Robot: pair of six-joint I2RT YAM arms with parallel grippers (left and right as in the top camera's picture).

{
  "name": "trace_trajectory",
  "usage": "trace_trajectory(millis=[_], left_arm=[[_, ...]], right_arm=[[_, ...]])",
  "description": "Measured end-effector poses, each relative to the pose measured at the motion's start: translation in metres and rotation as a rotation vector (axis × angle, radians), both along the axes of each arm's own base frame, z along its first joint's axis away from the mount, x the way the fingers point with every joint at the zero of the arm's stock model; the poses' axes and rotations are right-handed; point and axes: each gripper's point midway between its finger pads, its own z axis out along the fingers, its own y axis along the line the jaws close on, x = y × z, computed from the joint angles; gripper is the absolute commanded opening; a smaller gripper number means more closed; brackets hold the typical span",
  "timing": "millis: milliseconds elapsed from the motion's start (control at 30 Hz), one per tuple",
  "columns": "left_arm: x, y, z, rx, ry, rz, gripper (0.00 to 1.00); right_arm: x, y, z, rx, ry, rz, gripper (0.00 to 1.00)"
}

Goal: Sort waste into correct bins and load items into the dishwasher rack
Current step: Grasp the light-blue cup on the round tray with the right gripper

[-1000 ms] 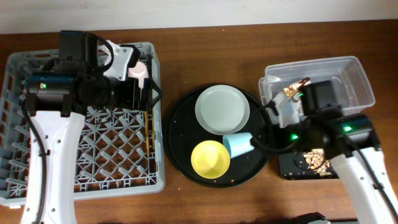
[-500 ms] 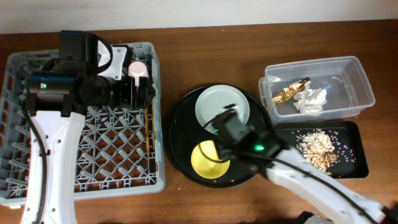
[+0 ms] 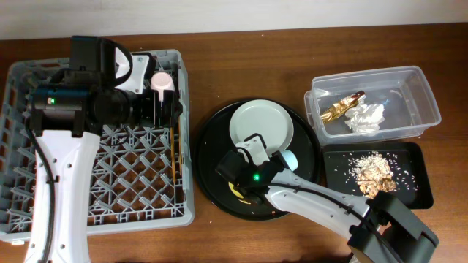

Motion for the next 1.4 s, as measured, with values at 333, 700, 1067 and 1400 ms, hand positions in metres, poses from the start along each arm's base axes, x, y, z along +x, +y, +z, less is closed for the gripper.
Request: trace_trajectory(millis=[333,700,1067,1400], left_arm=[[0.0,0.0,-0.001,0.0,0.003,0.0,0.99],[-0.004,0.0,-0.003,0.002,0.023,0.0,0.99],[-0.004,0.0,-0.003,0.002,0.023,0.0,0.99],[-0.004,0.0,-0.004,0.002,0.023,0.0,0.99]], right_arm=[[-0.001,-0.006,0.005,-0.041,0.0,-0.004,0.5],[0.006,-0.009,0.012,-0.04,-0.008,-0.023,0.35],[0.007,-0.033,0.011,-0.079,0.025,-0.08,0.22],[0.005,-0.044,0.015,-0.135,0.027,-0.087,0.04]])
